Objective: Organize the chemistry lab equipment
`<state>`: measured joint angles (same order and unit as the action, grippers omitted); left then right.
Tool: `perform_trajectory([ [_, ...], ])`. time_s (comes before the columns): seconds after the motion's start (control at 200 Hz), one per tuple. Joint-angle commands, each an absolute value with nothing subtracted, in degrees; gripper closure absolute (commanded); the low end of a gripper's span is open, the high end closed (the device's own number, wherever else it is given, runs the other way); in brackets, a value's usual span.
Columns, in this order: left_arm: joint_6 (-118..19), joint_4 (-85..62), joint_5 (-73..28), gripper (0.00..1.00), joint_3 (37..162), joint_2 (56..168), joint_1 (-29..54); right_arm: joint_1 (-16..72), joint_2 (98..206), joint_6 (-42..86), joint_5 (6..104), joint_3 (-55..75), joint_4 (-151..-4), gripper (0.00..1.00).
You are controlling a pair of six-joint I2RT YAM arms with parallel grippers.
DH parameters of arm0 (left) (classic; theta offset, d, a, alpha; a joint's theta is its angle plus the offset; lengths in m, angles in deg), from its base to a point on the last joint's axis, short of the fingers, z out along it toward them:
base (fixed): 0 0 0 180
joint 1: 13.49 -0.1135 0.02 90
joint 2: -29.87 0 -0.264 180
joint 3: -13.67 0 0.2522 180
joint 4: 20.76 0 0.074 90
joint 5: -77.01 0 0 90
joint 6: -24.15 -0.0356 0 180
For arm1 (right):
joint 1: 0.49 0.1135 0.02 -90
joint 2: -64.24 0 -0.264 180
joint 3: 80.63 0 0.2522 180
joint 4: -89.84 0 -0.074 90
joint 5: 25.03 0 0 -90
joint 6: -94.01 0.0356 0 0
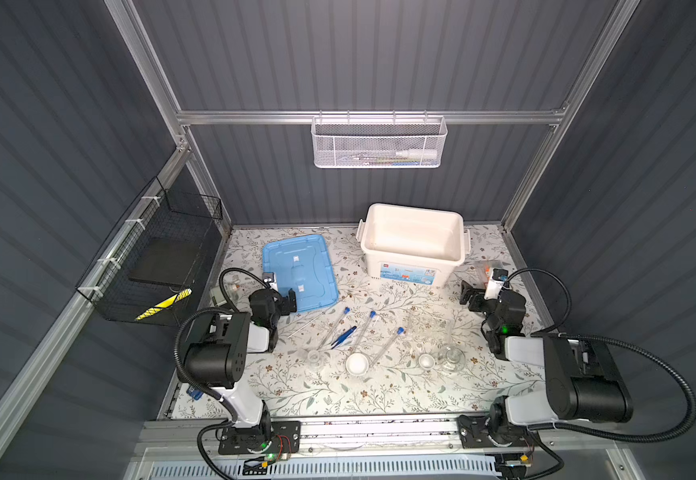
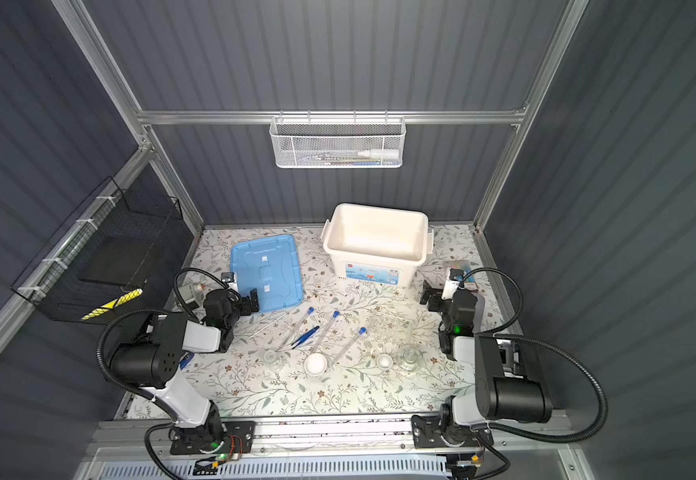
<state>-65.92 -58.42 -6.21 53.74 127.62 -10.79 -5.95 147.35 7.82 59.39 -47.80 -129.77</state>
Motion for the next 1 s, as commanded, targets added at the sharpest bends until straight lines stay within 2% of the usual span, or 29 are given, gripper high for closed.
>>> perform_trajectory([
  [0.0, -67.11, -58.33, -6.89, 0.0, 54.94, 128.3, -10.59, -5.52, 147.57, 7.21, 60.25, -47.89, -131.02, 0.01],
  [0.825, -67.12, -58.34, -6.83, 0.0, 55.21, 128.09, -10.59, -5.71, 147.35, 7.35, 59.63, -48.16, -131.39, 0.01],
  [0.995, -66.53, -37.81, -5.91, 0.0, 63.86, 122.17, -10.59, -5.64, 141.15, 8.23, 61.92, -49.4, -128.07, 0.01],
])
